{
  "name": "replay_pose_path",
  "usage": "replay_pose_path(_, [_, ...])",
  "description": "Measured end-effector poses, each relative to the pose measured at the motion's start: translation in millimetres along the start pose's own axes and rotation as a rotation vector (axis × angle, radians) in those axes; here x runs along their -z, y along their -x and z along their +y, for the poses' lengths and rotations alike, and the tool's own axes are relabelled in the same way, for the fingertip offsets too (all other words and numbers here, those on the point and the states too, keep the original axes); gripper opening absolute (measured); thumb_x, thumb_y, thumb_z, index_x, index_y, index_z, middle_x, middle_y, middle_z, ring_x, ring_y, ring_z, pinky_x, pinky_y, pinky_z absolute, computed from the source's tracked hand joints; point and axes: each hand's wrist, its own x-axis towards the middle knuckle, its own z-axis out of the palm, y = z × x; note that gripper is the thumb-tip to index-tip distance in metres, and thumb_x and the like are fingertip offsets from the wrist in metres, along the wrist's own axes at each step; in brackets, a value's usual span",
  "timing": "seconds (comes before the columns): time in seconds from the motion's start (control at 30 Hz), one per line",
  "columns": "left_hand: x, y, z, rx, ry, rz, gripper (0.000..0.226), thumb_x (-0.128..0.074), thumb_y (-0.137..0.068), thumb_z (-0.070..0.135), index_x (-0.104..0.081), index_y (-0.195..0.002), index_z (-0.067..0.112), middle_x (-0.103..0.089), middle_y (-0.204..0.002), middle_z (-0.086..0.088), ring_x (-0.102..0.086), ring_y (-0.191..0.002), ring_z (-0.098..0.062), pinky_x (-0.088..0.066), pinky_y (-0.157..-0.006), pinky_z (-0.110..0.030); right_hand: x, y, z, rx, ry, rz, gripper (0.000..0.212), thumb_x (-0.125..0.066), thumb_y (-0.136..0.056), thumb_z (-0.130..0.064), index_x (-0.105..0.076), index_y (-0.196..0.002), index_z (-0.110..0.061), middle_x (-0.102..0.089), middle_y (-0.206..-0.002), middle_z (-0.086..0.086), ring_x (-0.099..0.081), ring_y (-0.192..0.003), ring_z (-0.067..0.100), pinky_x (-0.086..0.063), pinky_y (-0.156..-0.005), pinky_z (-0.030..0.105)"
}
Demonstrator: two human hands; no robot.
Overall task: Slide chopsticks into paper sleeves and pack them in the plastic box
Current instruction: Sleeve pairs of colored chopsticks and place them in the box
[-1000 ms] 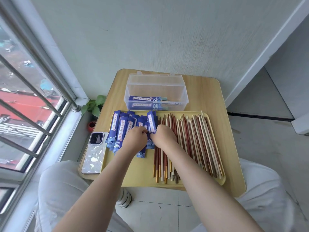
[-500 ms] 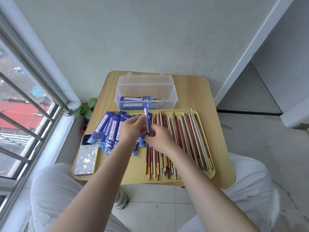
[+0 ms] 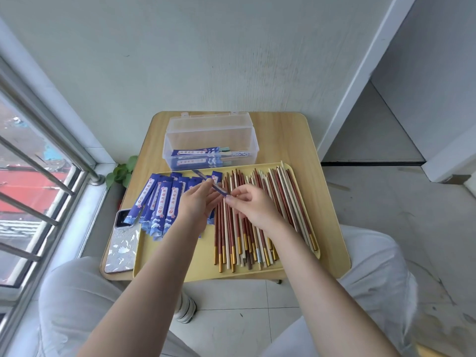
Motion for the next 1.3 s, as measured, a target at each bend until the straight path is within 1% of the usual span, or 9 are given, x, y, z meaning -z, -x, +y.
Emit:
replay_pose_path(0.07, [-4, -1, 0, -0.06, -0.229, 0.189, 0.054, -0.067, -0.094, 0.015, -0.044, -0.142, 0.009, -0.061, -0.124, -0.013, -0.067, -0.096, -0.02, -0.056, -0.076, -0.028, 5, -3, 0, 0.022, 0.094, 0.112, 0.021, -0.07, -0.091, -0.034, -0.066, -0.108, -0.022, -0.07, -0.096, -0.005, -0.069, -0.083, 0.009, -0.06, -0.078, 0.031])
replay_pose_path(0.13, [-3, 1, 1, -0.353, -0.641, 0.334, 0.06, -0.068, -0.09, 0.016, -0.041, -0.144, 0.015, -0.052, -0.132, -0.007, -0.056, -0.115, -0.021, -0.05, -0.091, -0.035, 13, -4, -3, 0.06, 0.163, 0.126, 0.017, -0.07, -0.091, -0.033, -0.069, -0.104, -0.021, -0.071, -0.086, -0.006, -0.069, -0.074, 0.007, -0.059, -0.071, 0.028])
replay_pose_path(0.23, [-3, 7, 7, -0.776, -1.071, 0.133, 0.038, -0.061, -0.094, 0.018, -0.057, -0.131, 0.012, -0.056, -0.133, -0.007, -0.048, -0.125, -0.022, -0.038, -0.105, -0.036, 25, -2, -13, 0.096, 0.162, -0.008, 0.02, -0.07, -0.091, -0.037, -0.071, -0.102, -0.019, -0.072, -0.078, 0.0, -0.069, -0.067, 0.013, -0.057, -0.065, 0.026])
replay_pose_path(0.33, [-16, 17, 13, -0.485, -1.079, -0.26, 0.036, -0.041, -0.106, 0.033, -0.067, -0.102, 0.008, -0.072, -0.095, -0.014, -0.066, -0.08, -0.02, -0.054, -0.081, -0.036, 30, -3, -20, 0.111, 0.136, -0.074, 0.021, -0.068, -0.093, -0.04, -0.069, -0.102, -0.02, -0.074, -0.084, 0.001, -0.069, -0.071, 0.015, -0.056, -0.065, 0.027])
replay_pose_path(0.47, [-19, 21, 4, -0.318, -0.99, -0.313, 0.05, -0.03, -0.106, 0.047, -0.062, -0.086, 0.015, -0.058, -0.064, -0.002, -0.056, -0.055, -0.014, -0.051, -0.063, -0.034, 28, 0, -21, 0.101, 0.138, -0.059, 0.015, -0.06, -0.099, -0.037, -0.062, -0.103, -0.022, -0.073, -0.081, -0.003, -0.067, -0.07, 0.01, -0.053, -0.065, 0.028])
replay_pose_path(0.7, [-9, 13, -19, -0.275, -1.103, -0.291, 0.055, -0.032, -0.104, 0.053, -0.065, -0.104, 0.008, -0.053, -0.069, -0.001, -0.048, -0.06, -0.015, -0.042, -0.06, -0.03, 31, -1, -1, -0.04, 0.198, 0.114, 0.023, -0.044, -0.106, -0.033, -0.057, -0.114, -0.017, -0.069, -0.085, 0.005, -0.063, -0.063, 0.015, -0.051, -0.057, 0.028])
replay_pose_path(0.87, [1, 8, -34, -0.137, -1.034, -0.209, 0.047, -0.041, -0.104, 0.048, -0.062, -0.089, 0.01, -0.05, -0.056, 0.0, -0.044, -0.039, -0.01, -0.039, -0.042, -0.023, 19, -2, 9, -0.187, 0.658, -0.079, 0.026, -0.062, -0.095, -0.036, -0.063, -0.101, -0.011, -0.068, -0.094, 0.008, -0.066, -0.079, 0.023, -0.055, -0.071, 0.037])
replay_pose_path(1.1, [2, 4, -47, -0.014, -0.878, -0.107, 0.044, -0.045, -0.104, 0.044, -0.063, -0.09, 0.007, -0.065, -0.067, -0.006, -0.06, -0.044, -0.014, -0.055, -0.047, -0.028, 4, -4, 14, -0.23, 0.81, -0.005, 0.054, -0.061, -0.094, -0.025, -0.04, -0.141, -0.009, -0.061, -0.099, 0.004, -0.061, -0.075, 0.018, -0.043, -0.052, 0.029])
replay_pose_path(1.3, [4, 3, -47, 0.036, -0.808, -0.082, 0.043, -0.044, -0.105, 0.043, -0.063, -0.088, 0.008, -0.066, -0.067, -0.008, -0.061, -0.046, -0.017, -0.057, -0.047, -0.028, 9, 5, 18, -0.097, 0.726, 0.048, 0.008, -0.058, -0.095, -0.016, -0.054, -0.102, -0.018, -0.059, -0.088, -0.002, -0.059, -0.073, 0.017, -0.053, -0.064, 0.033])
